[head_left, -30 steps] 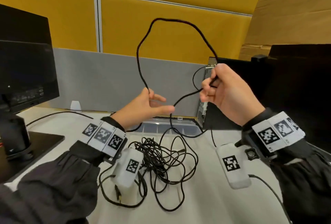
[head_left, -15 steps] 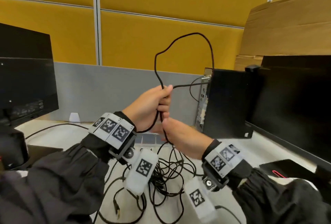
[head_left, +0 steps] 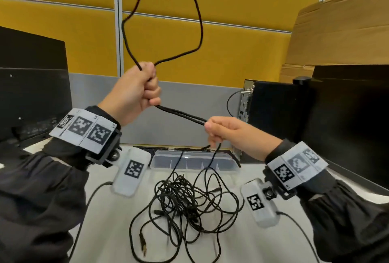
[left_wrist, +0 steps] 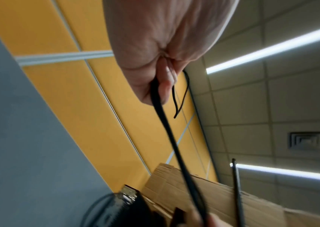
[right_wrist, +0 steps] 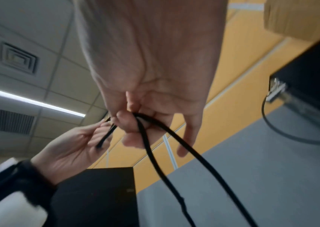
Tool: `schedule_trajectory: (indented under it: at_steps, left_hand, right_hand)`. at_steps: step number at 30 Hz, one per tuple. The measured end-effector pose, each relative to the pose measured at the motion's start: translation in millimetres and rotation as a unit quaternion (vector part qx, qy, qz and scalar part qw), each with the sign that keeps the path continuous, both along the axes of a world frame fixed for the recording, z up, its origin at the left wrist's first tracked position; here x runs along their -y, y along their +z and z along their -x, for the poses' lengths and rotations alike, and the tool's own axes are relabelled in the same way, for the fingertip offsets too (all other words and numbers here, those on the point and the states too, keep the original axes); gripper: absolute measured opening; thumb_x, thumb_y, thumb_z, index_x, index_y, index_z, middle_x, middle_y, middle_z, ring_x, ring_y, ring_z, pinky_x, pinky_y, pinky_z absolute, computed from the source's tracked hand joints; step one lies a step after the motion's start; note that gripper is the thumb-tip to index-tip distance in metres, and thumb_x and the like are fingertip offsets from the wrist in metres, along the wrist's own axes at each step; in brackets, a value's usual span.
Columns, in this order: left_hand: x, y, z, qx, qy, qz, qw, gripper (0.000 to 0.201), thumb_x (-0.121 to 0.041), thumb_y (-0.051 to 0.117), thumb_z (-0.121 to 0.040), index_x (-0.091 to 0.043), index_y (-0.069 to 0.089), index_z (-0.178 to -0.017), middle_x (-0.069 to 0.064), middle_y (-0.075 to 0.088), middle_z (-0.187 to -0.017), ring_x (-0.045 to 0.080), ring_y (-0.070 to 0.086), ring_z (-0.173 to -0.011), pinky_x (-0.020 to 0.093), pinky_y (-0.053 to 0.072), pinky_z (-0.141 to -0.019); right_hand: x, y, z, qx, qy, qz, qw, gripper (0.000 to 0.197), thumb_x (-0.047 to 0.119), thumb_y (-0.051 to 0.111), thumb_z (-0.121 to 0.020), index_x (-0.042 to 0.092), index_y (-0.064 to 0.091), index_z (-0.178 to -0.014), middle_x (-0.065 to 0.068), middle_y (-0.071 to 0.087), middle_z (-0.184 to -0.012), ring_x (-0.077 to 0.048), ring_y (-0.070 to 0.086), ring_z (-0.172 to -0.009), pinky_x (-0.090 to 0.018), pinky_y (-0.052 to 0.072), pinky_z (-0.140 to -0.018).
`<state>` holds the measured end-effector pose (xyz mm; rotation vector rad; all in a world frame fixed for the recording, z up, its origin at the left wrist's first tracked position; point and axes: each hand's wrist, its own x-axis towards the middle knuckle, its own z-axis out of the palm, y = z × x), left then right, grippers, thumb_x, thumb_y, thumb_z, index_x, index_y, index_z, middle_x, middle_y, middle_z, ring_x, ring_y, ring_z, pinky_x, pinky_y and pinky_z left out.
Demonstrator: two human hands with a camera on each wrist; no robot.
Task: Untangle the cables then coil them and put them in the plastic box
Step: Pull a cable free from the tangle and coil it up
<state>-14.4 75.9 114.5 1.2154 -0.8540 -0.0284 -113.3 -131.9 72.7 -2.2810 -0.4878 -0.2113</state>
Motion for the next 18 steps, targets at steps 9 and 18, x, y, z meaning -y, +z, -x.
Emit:
schedule_trajectory:
  at_steps: [9, 18]
  left_hand:
    - [-43, 2, -51, 0.003, 0.248, 0.016, 0.969, 0.032, -0.026, 0.029, -0.102, -0.022, 0.033, -0.071, -0.01, 0.035, -0.045, 0.002, 0.027, -0.034, 0.015, 0.023, -0.035]
    - [-72, -25, -94, 0.018, 0.412, -0.101, 0.905, 0.031, -0.031, 0.03, -0.095, -0.024, 0.036, -0.066, 0.005, 0.034, -0.062, 0.024, 0.037, -0.056, 0.029, 0.036, -0.054]
  right_hand:
    - [77, -24, 3, -0.034, -0.151, 0.146, 0.977, 0.033, 0.028, 0.035, -0.1, 0.012, 0.05, -0.076, 0.001, 0.052, -0.071, -0.011, 0.05, -0.067, -0.02, 0.042, -0.074]
    - [139, -50, -5, -0.132, -0.373, 0.106, 0.912, 0.03, 0.026, 0.028, -0.102, 0.015, 0.042, -0.079, -0.007, 0.066, -0.082, -0.02, 0.062, -0.071, -0.025, 0.044, -0.053]
